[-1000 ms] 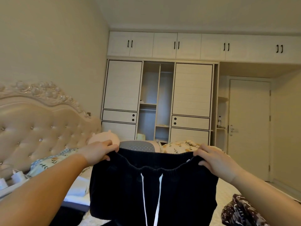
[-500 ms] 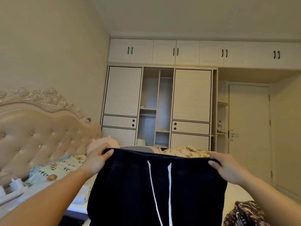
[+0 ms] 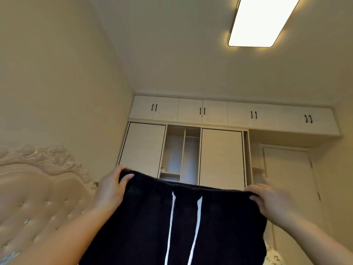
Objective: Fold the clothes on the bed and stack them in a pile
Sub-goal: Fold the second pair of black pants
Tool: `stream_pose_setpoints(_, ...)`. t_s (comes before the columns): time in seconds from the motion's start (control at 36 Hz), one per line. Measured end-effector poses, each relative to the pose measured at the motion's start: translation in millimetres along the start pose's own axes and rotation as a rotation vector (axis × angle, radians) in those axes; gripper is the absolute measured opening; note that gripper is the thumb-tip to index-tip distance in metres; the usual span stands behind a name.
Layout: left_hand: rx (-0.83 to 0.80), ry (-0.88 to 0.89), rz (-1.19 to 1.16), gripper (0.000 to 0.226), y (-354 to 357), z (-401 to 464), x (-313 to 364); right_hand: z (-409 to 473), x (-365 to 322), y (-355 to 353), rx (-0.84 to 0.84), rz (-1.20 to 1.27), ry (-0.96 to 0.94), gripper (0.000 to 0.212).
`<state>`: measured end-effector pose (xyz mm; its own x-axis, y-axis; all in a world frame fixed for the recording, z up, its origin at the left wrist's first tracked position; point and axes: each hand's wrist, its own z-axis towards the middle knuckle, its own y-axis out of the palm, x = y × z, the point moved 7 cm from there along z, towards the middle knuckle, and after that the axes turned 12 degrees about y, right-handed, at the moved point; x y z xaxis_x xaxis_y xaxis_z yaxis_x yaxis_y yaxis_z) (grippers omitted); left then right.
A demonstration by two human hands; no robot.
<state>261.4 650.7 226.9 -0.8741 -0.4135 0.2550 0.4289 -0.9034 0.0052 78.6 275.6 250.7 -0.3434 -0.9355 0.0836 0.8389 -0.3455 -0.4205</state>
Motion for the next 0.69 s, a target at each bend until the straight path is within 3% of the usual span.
stream_pose_setpoints(0.06,0.149,0.016,0.052,0.004,-12,4,15,0,2,-22,0.193,0.148,0.059,0.026)
stream_pose_setpoints(0.11,0.277,-0.043,0.104,0.018,-17,-5,19,-8,-5,-29,0.315,0.159,0.049,0.032)
stream_pose_setpoints(0.22,0.397,-0.212,-0.037,0.016,-12,-32,9,-17,-19,-28,0.358,0.139,-0.02,0.037)
stream_pose_setpoints(0.33,0.368,-0.229,-0.328,0.013,-4,-26,-5,-14,-17,-40,0.386,0.283,-0.018,0.04)
stream_pose_setpoints(0.42,0.26,-0.274,-0.544,0.016,12,-16,5,-7,-17,-43,0.322,0.473,0.007,0.037)
stream_pose_setpoints(0.56,-0.147,-0.388,-1.013,0.019,74,-19,59,8,-57,-34,0.022,0.67,-0.061,0.045)
stream_pose_setpoints(0.69,-0.405,-0.442,-1.22,0.03,118,-39,99,16,-91,-23,-0.257,0.758,-0.03,0.036)
